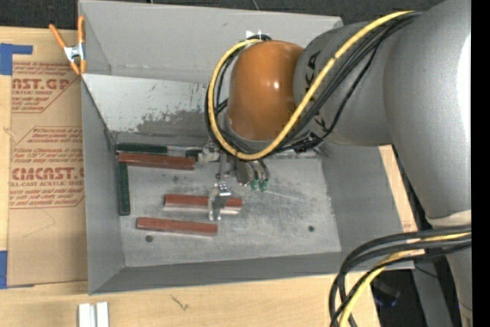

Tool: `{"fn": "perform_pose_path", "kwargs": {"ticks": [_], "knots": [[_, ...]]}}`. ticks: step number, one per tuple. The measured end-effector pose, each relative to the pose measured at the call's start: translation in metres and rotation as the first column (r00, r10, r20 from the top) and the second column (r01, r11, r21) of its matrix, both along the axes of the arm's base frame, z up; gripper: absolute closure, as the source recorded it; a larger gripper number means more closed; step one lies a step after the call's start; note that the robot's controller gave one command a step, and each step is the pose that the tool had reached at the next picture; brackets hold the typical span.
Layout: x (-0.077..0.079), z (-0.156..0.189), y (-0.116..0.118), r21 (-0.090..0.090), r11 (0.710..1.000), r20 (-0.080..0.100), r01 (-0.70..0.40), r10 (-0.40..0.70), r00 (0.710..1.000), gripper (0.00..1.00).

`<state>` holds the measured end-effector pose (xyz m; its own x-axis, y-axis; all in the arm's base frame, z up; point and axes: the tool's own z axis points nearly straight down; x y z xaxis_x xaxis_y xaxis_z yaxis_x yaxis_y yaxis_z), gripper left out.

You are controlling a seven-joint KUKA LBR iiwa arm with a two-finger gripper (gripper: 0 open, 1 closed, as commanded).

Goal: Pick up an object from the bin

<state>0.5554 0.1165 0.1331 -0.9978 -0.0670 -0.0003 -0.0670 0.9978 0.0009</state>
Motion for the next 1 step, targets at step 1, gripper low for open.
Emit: {"fn": "perform_pose_path", "kwargs": {"ticks": [1], "knots": [[0.0003, 0.0005, -0.0002, 0.0, 1.0, 0.001, 0.001, -0.001, 1.0, 0.0]]}}
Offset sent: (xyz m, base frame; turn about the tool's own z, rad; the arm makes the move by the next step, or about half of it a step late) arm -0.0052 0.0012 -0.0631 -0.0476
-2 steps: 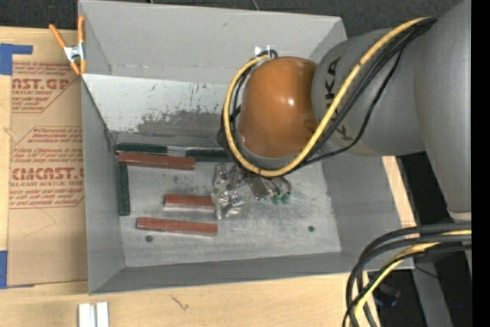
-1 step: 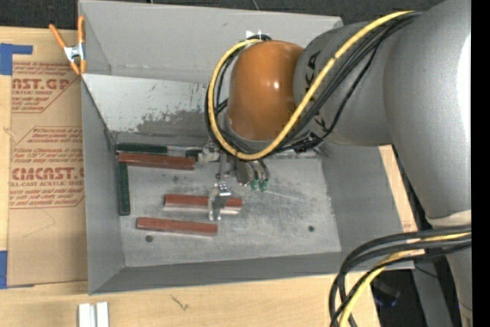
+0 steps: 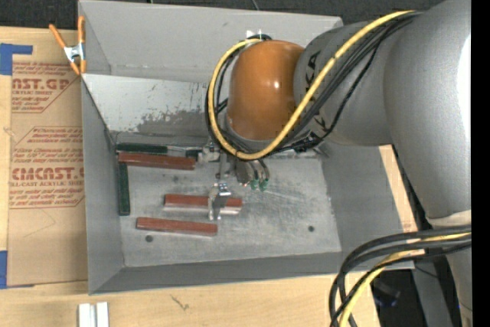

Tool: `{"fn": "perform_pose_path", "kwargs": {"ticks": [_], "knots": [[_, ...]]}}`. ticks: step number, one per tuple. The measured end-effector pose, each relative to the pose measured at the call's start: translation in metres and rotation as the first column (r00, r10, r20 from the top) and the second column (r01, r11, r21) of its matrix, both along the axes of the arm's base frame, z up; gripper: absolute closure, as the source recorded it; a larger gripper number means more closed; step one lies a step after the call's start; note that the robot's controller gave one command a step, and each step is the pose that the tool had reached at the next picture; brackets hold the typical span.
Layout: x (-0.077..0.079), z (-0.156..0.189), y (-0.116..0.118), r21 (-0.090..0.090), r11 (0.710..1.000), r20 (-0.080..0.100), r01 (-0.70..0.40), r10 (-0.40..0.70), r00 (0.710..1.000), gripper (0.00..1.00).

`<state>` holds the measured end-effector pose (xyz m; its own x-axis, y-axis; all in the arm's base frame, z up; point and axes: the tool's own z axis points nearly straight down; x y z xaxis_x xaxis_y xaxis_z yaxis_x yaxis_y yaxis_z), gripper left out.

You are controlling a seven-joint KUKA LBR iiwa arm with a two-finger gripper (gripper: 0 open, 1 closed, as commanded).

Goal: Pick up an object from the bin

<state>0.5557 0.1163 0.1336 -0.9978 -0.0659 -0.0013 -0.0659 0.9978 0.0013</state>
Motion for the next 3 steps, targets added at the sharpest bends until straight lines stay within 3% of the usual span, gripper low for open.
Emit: {"fn": "perform_pose_path", "kwargs": {"ticks": [1, 2, 3], "knots": [[0.001, -0.057, 0.003, 0.003, 0.999, 0.019, -0.047, 0.047, 0.999, 1.0], [0.001, -0.057, 0.003, 0.003, 0.999, 0.019, -0.047, 0.047, 0.999, 1.0], [0.008, 0.096, 0.016, 0.0, 0.996, 0.006, -0.088, 0.088, 0.996, 1.0]]}}
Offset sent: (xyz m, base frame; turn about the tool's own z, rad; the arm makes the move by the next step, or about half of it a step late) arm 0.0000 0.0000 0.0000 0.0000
